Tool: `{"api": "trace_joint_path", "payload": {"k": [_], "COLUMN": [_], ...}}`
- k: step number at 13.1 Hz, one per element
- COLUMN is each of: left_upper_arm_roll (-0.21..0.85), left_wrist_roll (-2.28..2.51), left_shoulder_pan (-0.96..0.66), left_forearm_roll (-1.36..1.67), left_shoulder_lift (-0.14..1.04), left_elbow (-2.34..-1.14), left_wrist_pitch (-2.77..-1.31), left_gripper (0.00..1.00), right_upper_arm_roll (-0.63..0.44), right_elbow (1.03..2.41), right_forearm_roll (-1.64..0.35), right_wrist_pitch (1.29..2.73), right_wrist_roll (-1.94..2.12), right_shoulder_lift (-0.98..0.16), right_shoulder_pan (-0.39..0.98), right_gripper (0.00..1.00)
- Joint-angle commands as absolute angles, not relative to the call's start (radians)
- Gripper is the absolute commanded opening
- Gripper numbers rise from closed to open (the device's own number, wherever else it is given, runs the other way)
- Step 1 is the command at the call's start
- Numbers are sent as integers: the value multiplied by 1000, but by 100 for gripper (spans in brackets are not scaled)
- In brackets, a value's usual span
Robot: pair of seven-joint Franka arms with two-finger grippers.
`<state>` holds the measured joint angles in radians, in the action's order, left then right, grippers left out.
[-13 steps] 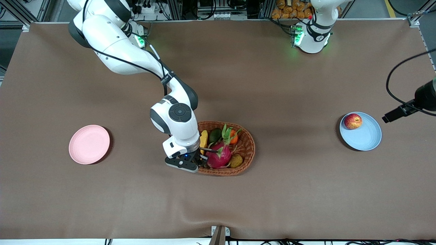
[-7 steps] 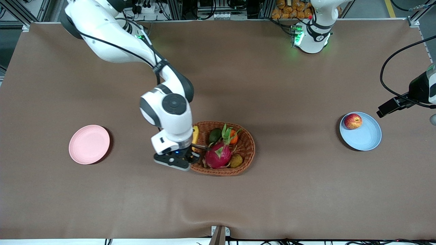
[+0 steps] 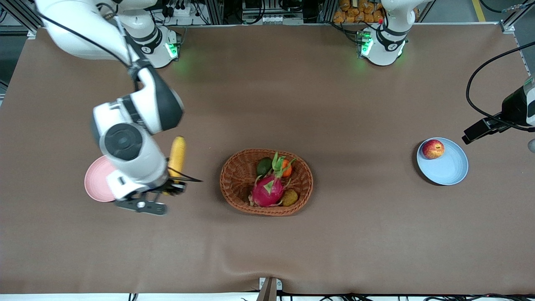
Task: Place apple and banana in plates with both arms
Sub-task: 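Lift the yellow banana from the basket with the right gripper, then lower the banana onto the pink plate with the right gripper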
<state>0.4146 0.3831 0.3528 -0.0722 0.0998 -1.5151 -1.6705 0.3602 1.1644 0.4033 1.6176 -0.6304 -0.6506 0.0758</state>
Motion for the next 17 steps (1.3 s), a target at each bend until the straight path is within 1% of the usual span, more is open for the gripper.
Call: {"api": "trace_joint_path", "payload": {"k": [1,3,5,7,8,11,13,16,17], "left_upper_arm_roll": [372,220,123,37,22,15,15,17,17], "left_wrist_roll": [359,332,319,299,293,229,180,158,158], "left_shoulder_pan": [277,142,59,-9,-20,-20,-20,-23,-31], "left_forearm_roll": [-66,-60,-37,-35,-35,-35,-35,-35,-35], "left_shoulder_lift": [31,-35,-77,-97,-110,-144,-146,-146,-144], "left_elbow": [-1551,-1624,-1672,-1684,-1692,-1730,-1730,-1726,-1726], "left_wrist_pitch": [-1658,-1642,-1638,-1620,-1609,-1602,-1563,-1557,-1559], "left_gripper": [100,100,100,100,100,100,100,100,100], "right_upper_arm_roll": [267,200,119,80,77,37,0,-73,-78], "right_elbow": [1218,1247,1317,1364,1400,1570,1612,1661,1661], "right_forearm_roll": [380,382,380,377,377,377,377,377,377], "right_wrist_pitch": [1526,1539,1619,1672,1708,1935,2009,2138,2166], "right_wrist_roll": [-586,-565,-474,-413,-411,-400,-333,-217,-207], "right_shoulder_lift": [-620,-629,-627,-624,-621,-581,-581,-589,-597], "right_shoulder_pan": [71,67,66,63,49,29,28,28,26], "right_gripper": [0,0,0,0,0,0,0,0,0]}}
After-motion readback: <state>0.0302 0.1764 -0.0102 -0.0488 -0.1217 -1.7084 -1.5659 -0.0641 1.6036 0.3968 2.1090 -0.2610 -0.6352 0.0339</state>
